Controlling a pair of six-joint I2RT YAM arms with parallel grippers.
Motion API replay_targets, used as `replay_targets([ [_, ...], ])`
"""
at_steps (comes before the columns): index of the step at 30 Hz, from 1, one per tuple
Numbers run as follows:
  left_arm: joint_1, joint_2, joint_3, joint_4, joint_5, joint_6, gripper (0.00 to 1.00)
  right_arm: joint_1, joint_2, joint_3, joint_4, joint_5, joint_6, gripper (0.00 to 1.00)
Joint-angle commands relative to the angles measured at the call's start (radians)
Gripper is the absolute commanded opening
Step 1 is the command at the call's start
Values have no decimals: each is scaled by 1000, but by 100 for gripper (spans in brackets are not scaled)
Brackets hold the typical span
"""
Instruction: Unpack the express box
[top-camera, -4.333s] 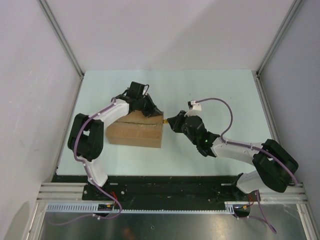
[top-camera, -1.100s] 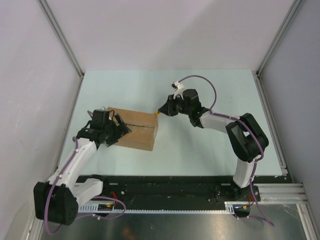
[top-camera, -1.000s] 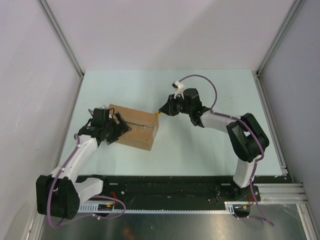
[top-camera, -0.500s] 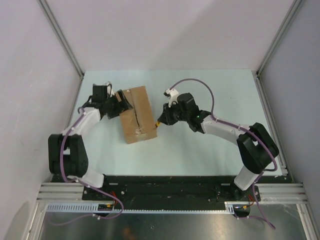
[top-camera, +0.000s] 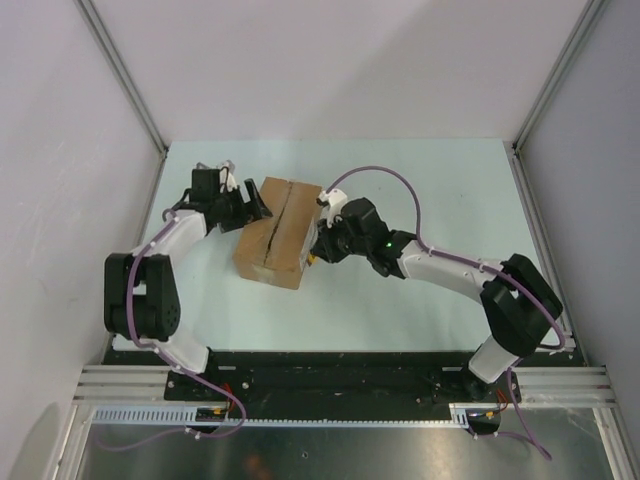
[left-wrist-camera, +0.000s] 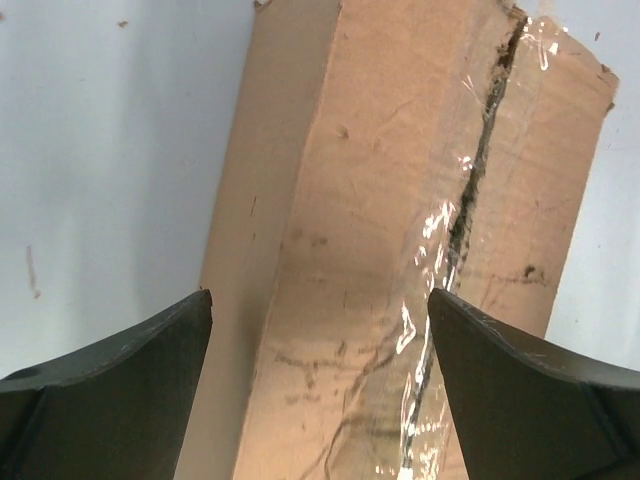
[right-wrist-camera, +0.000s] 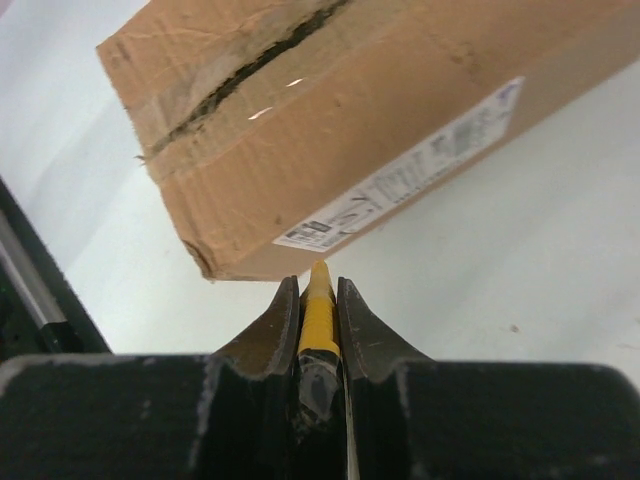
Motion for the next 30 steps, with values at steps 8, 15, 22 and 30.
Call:
replay_targets([
  [8, 90, -339, -182, -50, 39, 45, 94, -11, -221, -4, -58, 72, -112, 0],
  [15, 84, -477, -354, -53, 196, 40, 94, 2, -194, 12, -6, 41, -89, 0],
  [22, 75, -511, -430, -100, 122, 54, 94, 13, -171, 20, 26, 24, -78, 0],
  [30, 75, -435, -422, -131, 85, 63, 92, 16, -169, 23, 32, 24, -80, 0],
])
